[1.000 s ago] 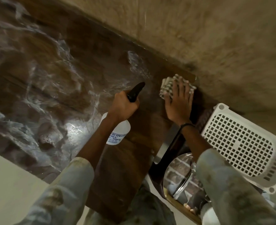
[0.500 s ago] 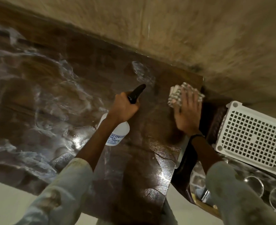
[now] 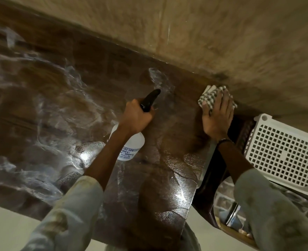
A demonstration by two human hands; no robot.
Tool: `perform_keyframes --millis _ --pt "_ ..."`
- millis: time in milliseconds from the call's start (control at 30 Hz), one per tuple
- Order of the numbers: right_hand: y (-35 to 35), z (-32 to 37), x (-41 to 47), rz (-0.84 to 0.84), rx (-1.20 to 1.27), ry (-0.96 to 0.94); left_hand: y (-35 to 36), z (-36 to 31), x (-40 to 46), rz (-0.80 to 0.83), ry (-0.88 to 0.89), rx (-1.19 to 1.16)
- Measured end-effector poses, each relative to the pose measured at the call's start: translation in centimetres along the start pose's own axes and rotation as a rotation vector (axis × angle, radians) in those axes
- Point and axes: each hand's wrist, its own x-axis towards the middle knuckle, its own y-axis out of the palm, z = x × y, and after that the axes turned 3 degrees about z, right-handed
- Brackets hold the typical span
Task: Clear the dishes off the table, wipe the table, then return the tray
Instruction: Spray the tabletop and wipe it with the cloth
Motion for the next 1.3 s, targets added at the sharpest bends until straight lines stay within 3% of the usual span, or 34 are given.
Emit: perform_keyframes --millis 133,367,500,667,1033,1300 --pt "0.3 3.8 1.7 0.022 0.007 0.171 -0.1 -0.3 0.1 -0.009 -0.001 -0.002" --pt "1.3 10.9 3.1 0.162 -0.025 -0.191 -0.3 -0.3 0.2 -0.032 0.006 0.025" --pt "1.1 7.1 1.2 0.123 -0.064 -0.409 -0.6 -0.3 0.1 -0.014 -0.007 0.014" --pt "1.4 4.9 -0.2 0.058 -0.024 -0.222 -0.5 -0.2 0.2 0.028 -0.016 0.063" --pt "1.2 5.4 -0.1 0.086 -0.032 -0.212 -0.8 -0.6 0.9 0.033 -0.037 0.120" --pt "2.3 12.5 3.1 0.155 -0.007 -0.208 -3.2 0.5 1.3 -0.045 -0.064 0.120"
